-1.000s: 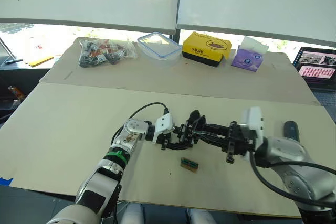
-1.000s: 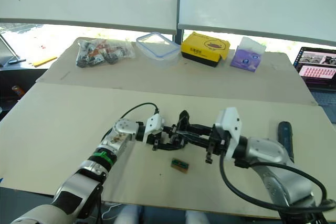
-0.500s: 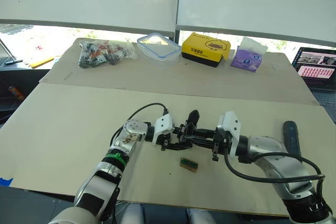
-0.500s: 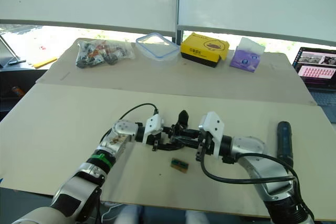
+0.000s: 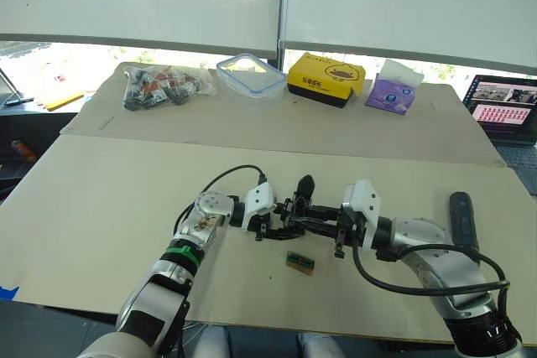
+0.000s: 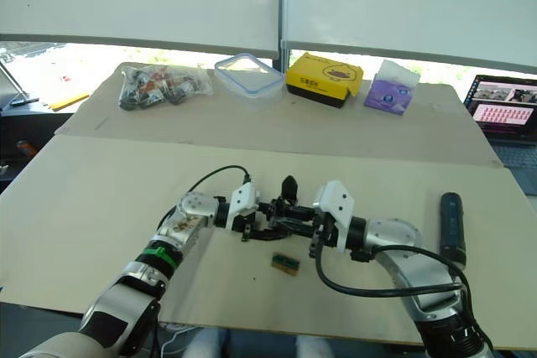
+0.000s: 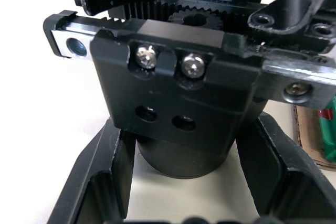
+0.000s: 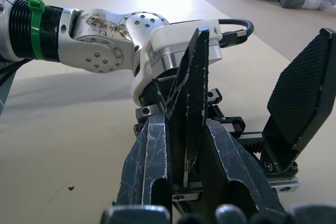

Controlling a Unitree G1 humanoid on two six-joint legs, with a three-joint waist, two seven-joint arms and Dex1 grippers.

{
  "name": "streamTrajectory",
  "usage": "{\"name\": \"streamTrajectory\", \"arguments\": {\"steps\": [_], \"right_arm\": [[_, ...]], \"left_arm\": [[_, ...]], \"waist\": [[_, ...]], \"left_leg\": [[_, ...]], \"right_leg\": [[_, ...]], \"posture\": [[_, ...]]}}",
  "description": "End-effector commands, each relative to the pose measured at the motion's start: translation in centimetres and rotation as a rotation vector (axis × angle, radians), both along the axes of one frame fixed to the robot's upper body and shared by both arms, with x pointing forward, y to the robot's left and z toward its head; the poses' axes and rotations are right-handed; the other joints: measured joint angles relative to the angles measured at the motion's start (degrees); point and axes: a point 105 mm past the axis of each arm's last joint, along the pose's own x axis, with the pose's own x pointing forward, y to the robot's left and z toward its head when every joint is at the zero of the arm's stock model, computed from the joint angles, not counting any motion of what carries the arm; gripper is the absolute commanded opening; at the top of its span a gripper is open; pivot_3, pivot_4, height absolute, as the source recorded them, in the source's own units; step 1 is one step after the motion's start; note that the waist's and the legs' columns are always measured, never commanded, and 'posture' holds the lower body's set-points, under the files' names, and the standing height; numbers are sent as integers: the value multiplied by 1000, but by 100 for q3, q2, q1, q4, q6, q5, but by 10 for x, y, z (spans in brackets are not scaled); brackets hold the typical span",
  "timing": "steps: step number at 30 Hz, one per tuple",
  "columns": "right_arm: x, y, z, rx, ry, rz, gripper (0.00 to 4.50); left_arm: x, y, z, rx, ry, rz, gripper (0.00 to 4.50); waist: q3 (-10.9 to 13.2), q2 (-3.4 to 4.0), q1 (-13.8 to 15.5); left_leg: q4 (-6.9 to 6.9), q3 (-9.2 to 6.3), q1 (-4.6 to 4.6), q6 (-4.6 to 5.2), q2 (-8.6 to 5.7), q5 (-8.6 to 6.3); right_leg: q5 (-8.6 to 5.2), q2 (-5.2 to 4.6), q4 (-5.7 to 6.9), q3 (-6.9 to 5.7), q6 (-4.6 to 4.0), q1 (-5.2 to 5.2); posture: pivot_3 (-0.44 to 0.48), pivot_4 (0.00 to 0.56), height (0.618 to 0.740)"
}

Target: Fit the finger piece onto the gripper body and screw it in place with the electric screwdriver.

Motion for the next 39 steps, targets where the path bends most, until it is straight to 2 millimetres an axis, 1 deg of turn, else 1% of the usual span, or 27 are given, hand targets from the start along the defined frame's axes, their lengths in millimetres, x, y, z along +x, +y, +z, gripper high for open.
{"name": "streamTrajectory", "arguments": {"steps": [1,4,11,16,19,25,33,39], "right_arm": [[-2,0,21,36,-89,30,371],[-2,-3,25,37,-101,37,371],[-1,3,31,59,-112,54,371],[-4,7,18,29,-69,69,371],[-5,5,10,-10,-62,65,371],[-5,0,1,-13,-34,33,370],[-2,-2,-4,-27,-7,22,370],[1,0,-5,-44,-15,29,370]], "left_arm": [[-8,-1,-12,48,26,-26,2278],[-9,0,-14,50,31,-25,2278],[-11,0,-15,54,37,-25,2278],[-10,0,-15,58,39,-25,2278],[-10,1,-16,60,40,-23,2278],[-11,1,-17,61,44,-18,2278],[-11,5,-16,52,54,-7,2278],[-13,4,-16,51,54,-12,2278]], "waist": [[0,0,1],[0,0,6],[0,0,16],[0,0,25],[0,0,25],[-1,2,23],[-1,2,20],[-2,2,6]], "left_leg": [[0,0,0,0,0,0],[-1,0,0,0,0,0],[-2,0,0,0,0,0],[-4,0,-1,0,0,0],[-4,0,-1,0,0,0],[-6,0,3,0,0,0],[-6,0,4,0,0,0],[-7,0,6,0,0,0]], "right_leg": [[0,0,0,0,0,0],[-1,0,0,0,0,0],[-2,0,0,0,0,1],[-3,0,-1,0,0,1],[-3,0,-1,-1,-1,0],[-6,0,-1,-1,-2,2],[-7,0,-1,-1,-2,4],[-7,0,-1,-1,-2,4]], "posture": [[0,150,740],[0,150,740],[0,150,740],[0,150,740],[0,150,740],[0,150,740],[0,150,740],[0,150,740]]}}
